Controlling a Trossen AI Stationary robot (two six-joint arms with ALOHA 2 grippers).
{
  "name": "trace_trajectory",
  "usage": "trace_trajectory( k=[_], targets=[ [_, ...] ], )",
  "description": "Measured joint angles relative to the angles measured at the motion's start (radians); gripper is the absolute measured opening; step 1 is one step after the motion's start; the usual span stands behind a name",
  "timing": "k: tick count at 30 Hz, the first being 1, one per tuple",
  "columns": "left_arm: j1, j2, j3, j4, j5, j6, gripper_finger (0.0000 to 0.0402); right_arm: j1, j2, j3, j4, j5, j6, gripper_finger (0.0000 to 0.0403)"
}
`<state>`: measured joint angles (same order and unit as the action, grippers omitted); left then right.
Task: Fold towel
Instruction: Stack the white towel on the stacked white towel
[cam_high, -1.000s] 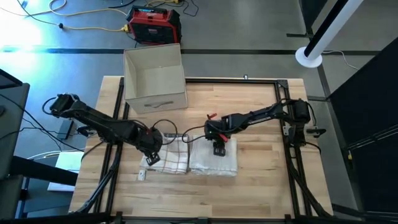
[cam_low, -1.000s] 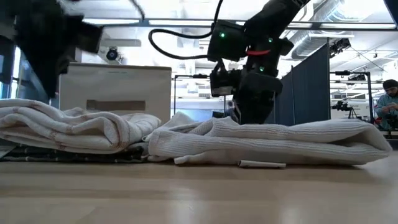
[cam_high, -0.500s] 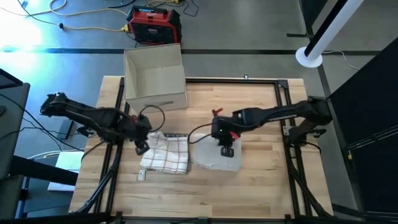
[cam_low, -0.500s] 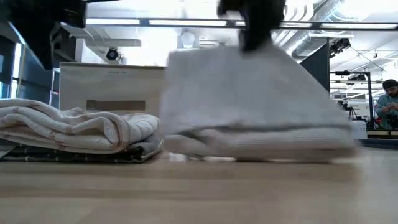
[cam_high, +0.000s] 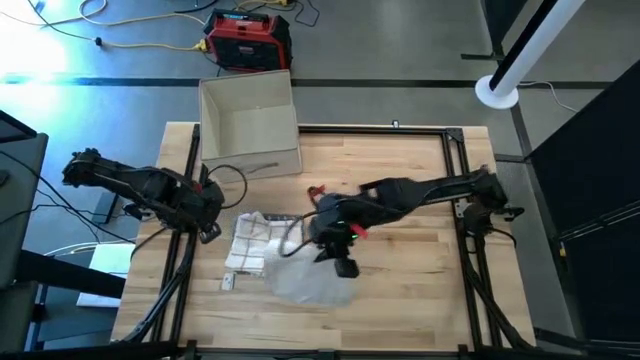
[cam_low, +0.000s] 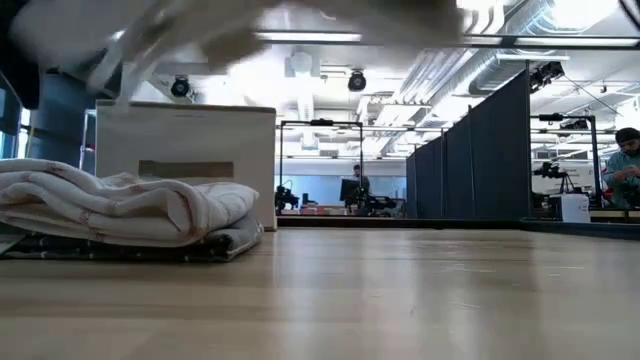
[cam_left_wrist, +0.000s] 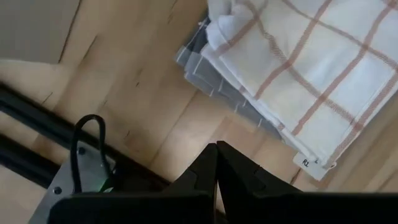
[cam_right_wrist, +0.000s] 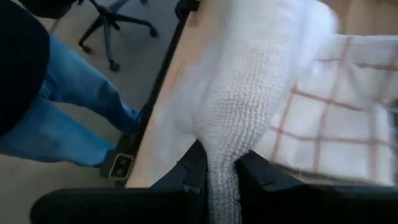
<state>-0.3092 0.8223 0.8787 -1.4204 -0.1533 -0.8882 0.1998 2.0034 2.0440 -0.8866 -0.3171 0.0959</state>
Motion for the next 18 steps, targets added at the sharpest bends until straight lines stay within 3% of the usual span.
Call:
trace_trajectory(
  k=[5,10,18],
  targets=[
    [-0.023,-0.072,0.0,-0.001,-0.072,-0.047,0.0,-0.028,0.143,0.083,0.135,-0.157,-0.022,0.0028],
    [-0.032,-0.117,0.0,0.005,-0.095,-0.051,0.0,-0.091,0.246,0.136,0.26,-0.216,-0.017,0.0028],
    [-0.032,-0.134,0.0,0.005,-0.104,-0.045,0.0,-0.186,0.368,0.151,0.287,-0.222,-0.04,0.0028]
  ],
)
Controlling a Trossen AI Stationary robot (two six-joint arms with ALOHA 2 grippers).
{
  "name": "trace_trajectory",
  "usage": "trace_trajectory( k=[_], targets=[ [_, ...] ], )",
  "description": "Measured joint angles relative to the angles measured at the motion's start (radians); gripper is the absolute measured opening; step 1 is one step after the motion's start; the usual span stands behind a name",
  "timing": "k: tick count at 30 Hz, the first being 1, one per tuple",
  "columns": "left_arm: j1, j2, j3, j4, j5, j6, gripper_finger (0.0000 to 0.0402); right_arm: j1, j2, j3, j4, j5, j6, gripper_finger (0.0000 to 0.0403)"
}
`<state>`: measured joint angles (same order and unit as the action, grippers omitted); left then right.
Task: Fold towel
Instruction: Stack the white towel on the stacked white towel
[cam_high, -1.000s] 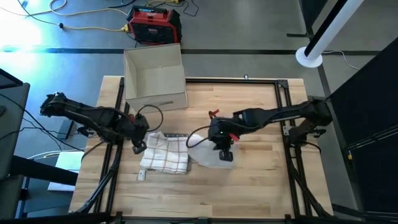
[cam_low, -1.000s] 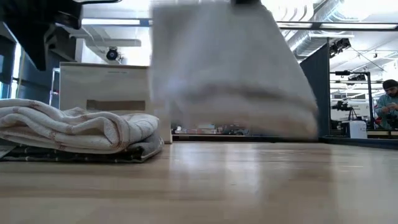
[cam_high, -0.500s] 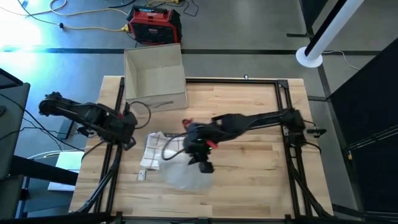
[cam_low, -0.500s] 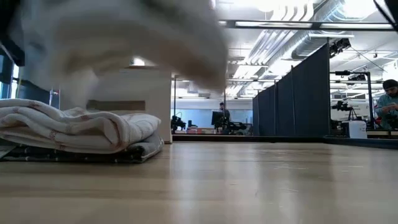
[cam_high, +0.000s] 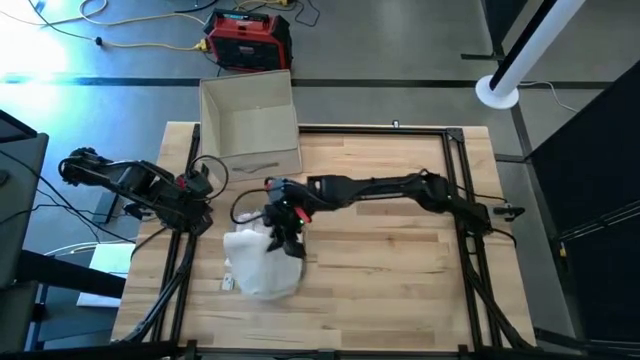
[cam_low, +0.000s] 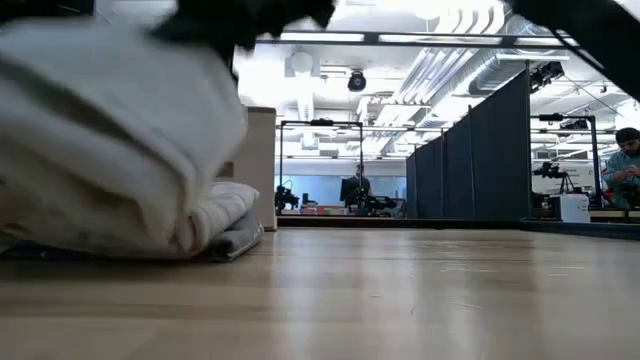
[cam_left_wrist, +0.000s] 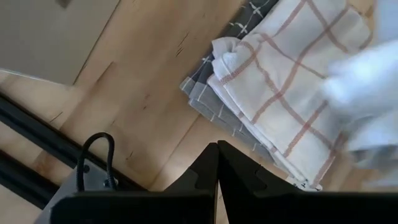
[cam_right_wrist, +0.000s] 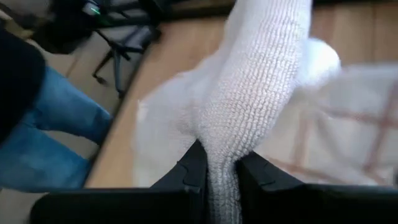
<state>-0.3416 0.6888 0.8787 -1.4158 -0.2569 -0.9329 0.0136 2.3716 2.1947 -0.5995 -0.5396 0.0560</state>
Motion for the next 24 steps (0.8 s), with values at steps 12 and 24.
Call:
trace_trajectory(
  k=[12,24],
  targets=[
    [0.0,0.0,0.0,0.009,-0.061,0.001,0.0,-0.086,0.065,-0.001,-0.054,0.218,-0.035,0.0028],
    [0.0,0.004,0.0,0.058,-0.088,0.001,0.0,-0.095,0.058,-0.001,-0.109,0.437,0.028,0.0145]
  ],
)
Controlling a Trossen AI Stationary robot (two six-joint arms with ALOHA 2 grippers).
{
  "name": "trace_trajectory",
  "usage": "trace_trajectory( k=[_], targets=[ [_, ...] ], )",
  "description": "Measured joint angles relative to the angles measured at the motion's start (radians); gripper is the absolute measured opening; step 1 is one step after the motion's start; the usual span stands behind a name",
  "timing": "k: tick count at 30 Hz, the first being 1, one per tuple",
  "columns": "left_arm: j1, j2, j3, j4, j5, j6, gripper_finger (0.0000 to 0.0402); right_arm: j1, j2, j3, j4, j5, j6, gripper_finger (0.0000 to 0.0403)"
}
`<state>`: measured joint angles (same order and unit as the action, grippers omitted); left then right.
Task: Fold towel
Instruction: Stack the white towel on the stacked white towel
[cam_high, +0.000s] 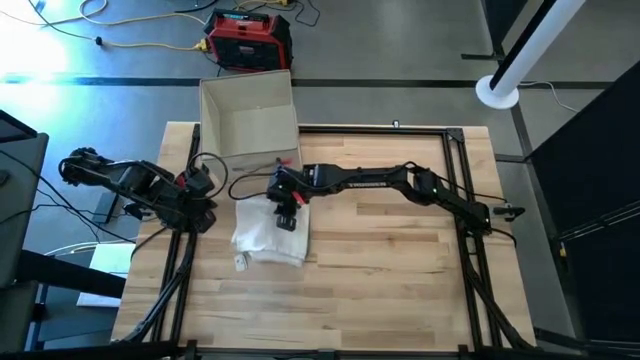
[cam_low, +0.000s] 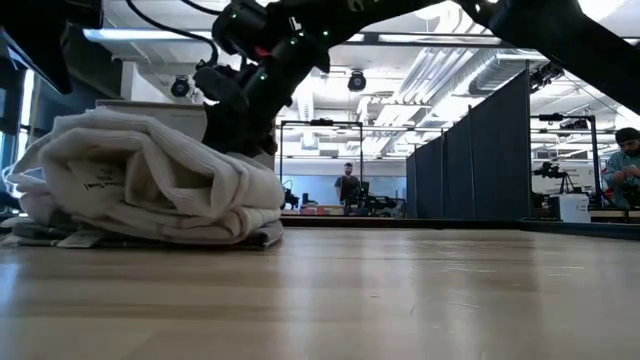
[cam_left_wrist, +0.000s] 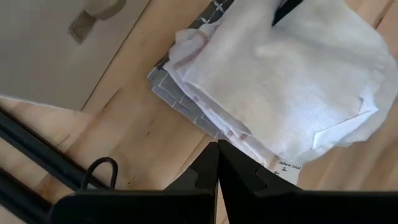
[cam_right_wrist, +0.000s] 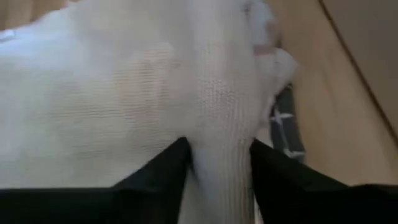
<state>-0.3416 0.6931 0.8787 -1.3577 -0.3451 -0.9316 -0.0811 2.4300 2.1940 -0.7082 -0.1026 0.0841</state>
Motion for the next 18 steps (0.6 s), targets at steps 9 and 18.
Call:
trace_trajectory(
  k=[9,18],
  targets=[
    [0.0,0.057,-0.039,0.119,0.001,0.119,0.0,0.019,-0.093,0.105,-0.256,0.091,0.046,0.0205],
    [0.002,0.09,-0.232,0.515,0.052,0.349,0.0,0.052,-0.156,-0.118,-0.134,-0.105,0.128,0.004]
  ],
)
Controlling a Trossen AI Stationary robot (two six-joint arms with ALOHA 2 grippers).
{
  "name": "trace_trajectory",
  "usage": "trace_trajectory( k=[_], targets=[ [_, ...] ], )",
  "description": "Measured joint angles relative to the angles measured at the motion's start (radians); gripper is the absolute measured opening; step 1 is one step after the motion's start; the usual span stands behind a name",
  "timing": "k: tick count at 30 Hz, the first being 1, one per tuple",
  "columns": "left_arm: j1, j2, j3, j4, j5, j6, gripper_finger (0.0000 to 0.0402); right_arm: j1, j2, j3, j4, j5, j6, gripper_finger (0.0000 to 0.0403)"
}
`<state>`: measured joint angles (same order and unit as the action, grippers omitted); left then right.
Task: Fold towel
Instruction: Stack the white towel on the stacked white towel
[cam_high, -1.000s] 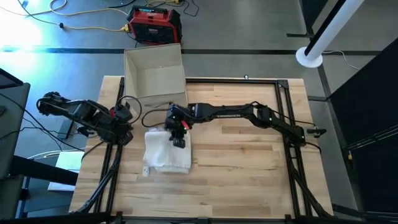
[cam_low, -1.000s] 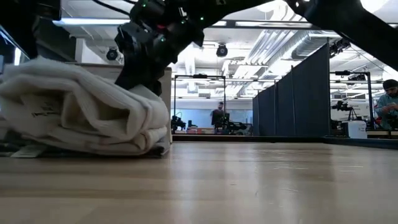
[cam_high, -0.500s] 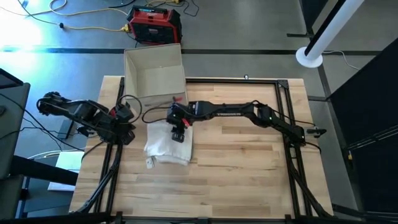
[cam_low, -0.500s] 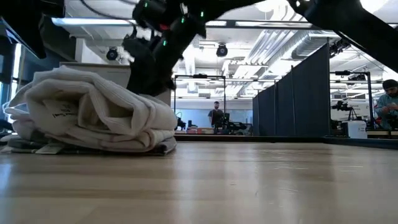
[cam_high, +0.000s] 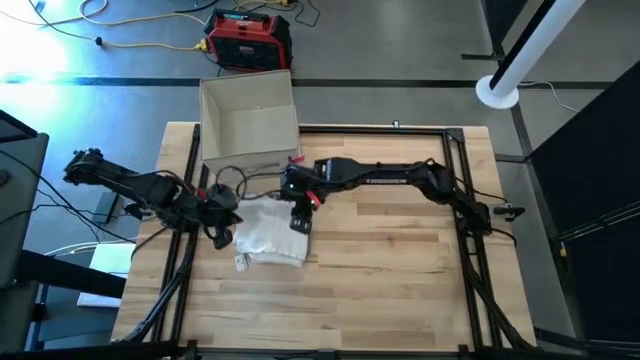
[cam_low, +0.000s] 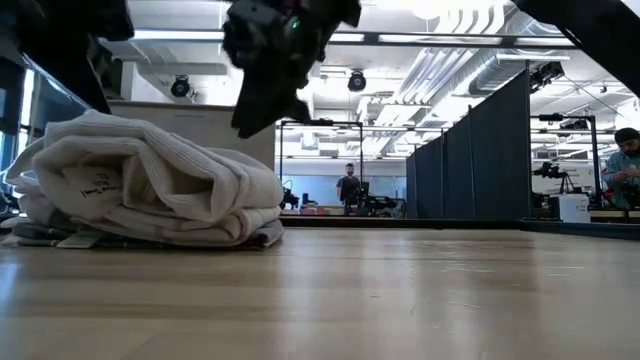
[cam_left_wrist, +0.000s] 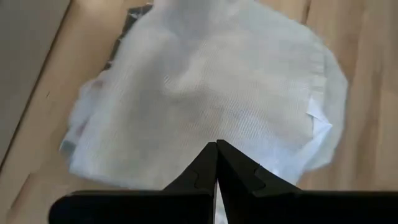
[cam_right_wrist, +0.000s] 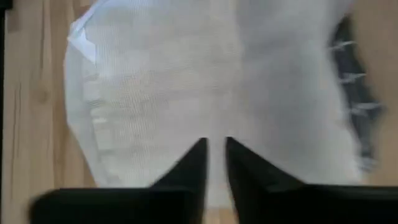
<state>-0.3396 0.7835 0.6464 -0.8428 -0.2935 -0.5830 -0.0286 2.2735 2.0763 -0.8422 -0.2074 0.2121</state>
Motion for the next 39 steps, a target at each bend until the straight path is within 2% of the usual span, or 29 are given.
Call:
trace_trajectory(
  k=[2,6,8,13,19,26,30,34,39],
  targets=[
    [0.01,0.001,-0.049,0.073,-0.02,0.046,0.0,0.007,0.0,-0.064,0.102,0.008,0.031,0.0012],
    [0.079,0.009,-0.164,0.26,-0.002,0.144,0.0,0.005,0.0,-0.172,0.279,0.082,0.124,0.0013],
    [0.13,0.021,-0.22,0.277,0.025,0.173,0.0,0.003,0.0,-0.221,0.331,0.111,0.149,0.0004],
    [0.241,0.048,-0.336,0.365,0.081,0.159,0.0,0.005,0.0,-0.333,0.397,0.146,0.206,0.0001],
    [0.304,0.052,-0.327,0.37,0.132,0.047,0.0,0.01,-0.009,-0.417,0.493,0.151,0.288,0.0],
    [0.305,0.053,-0.185,0.341,0.139,0.053,0.0,0.046,-0.127,-0.341,0.37,0.199,0.207,0.0],
    [0.282,0.053,-0.147,0.333,0.226,0.089,0.0,0.093,-0.192,-0.339,0.33,0.171,0.162,0.0],
    [0.225,0.063,-0.191,0.411,0.35,0.168,0.0,0.14,-0.167,-0.342,0.373,0.092,0.126,0.0],
    [0.142,0.098,-0.305,0.623,0.374,0.163,0.0,0.157,-0.08,-0.342,0.497,-0.022,0.128,0.0]
  ],
)
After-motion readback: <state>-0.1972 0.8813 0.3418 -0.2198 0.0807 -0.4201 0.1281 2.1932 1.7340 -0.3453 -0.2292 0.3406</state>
